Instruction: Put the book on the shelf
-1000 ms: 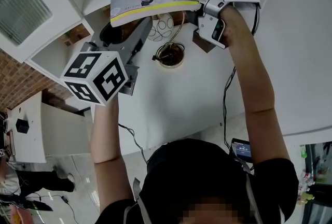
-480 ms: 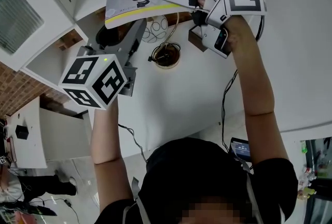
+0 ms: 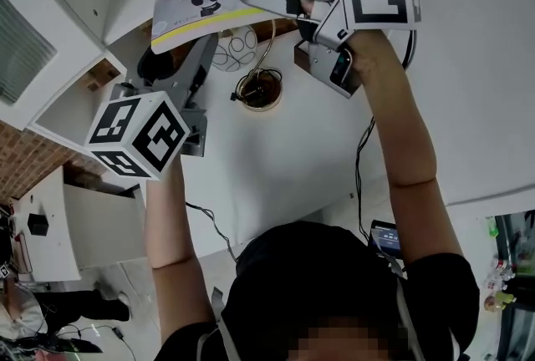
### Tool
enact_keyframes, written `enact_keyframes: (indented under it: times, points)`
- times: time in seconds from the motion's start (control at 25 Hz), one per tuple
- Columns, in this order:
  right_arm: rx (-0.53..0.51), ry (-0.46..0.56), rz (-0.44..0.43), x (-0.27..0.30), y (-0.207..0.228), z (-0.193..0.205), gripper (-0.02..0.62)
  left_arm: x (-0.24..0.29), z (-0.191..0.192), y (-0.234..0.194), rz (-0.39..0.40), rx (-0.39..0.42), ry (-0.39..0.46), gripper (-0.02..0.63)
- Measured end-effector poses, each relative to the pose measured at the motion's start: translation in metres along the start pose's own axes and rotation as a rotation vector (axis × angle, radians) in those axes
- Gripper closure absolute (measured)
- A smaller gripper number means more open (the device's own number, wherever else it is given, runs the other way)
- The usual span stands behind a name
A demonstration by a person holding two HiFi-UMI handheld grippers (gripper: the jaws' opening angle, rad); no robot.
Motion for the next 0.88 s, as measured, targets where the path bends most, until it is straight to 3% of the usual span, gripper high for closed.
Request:
enact_keyframes:
  times: [0.12,0.48,0.64,0.72,0.88]
  points:
    - [-0.034,-0.004,-0.023,-0.005,0.0,0.001,0.232,0.001,0.001,-0.001,-0.007,0.003,0.002,0.334]
    - [-0.258,0.113,0.092,-0.028,-0.019,0.004,0.232,0.0,0.0,0.002,-0.019,-0.01,0.022,0.334]
    - [-0.324,0.101,0.1,-0.032,-0.025,0.021,0.233,0.0,-0.001,0.005,-0.022,-0.019,0.034,0.341]
    - [-0.357,0.128,0.144,-0.032,-0.024,0.026,0.275,0.002,0.0,0.006,-0.025,-0.018,0.032,0.341]
    - [-0.436,0.181,0.212,-0.034,-0.027,0.029,0.297,0.005,0.002,0.008,-0.033,-0.029,0.035,0.344]
Point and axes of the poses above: the fingertips, and each gripper's own axes: x forward along the fingers, y to its right, z out of its underside, the point moved 7 cm from there along -x, backward along the fingers, and after that the axes turned 2 degrees about -x, right-handed, at the moved point
